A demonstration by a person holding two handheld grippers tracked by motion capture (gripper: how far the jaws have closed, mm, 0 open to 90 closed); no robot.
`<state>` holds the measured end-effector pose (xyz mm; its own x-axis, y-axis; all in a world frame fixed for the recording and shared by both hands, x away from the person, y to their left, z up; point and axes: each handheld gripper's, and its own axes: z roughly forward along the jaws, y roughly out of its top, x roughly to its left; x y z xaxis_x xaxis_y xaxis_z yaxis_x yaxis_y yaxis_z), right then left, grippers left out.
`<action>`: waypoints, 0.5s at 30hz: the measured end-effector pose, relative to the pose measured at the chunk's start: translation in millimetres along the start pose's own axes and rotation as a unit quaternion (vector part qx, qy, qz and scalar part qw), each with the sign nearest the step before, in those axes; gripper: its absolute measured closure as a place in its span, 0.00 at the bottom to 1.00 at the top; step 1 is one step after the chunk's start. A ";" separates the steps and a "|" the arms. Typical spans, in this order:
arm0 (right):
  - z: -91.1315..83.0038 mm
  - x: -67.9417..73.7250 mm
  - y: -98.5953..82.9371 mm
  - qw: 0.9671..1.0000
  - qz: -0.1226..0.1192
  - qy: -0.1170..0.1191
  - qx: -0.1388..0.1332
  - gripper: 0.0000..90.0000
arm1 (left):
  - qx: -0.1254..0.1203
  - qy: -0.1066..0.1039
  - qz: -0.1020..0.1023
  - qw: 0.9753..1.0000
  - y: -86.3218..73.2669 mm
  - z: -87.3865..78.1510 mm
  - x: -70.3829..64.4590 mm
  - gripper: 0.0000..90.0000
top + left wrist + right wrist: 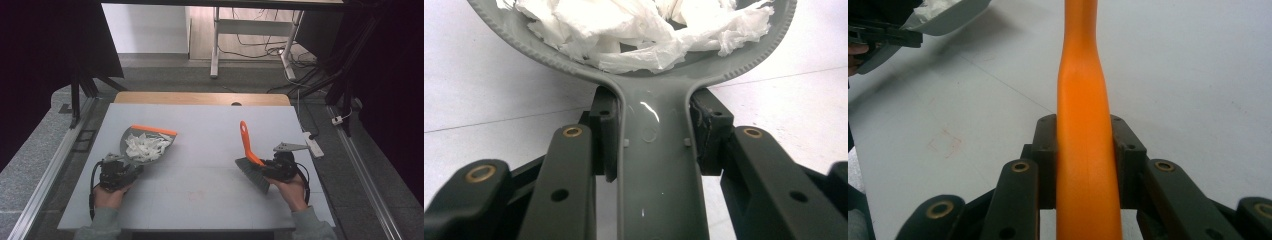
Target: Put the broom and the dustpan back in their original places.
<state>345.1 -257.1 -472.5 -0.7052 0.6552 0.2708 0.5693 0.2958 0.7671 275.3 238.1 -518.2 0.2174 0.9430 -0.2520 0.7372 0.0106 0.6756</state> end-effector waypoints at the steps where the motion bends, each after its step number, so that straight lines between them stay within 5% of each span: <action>1: 0.1 -0.2 -0.1 1.000 0.000 0.000 0.001 0.77 | 0.001 0.004 -0.004 1.000 0.1 1.0 0.2 0.68; 15: 5.1 1.7 -1.2 1.000 -0.002 0.000 0.015 0.77 | 0.019 0.035 -0.040 0.998 1.6 18.3 -2.5 0.68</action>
<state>345.4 -252.8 -475.9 -0.7078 0.6535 0.2684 0.5788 0.3185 0.7507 287.6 229.8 -529.1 0.1116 0.9607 -0.2542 0.7750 0.0760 0.6274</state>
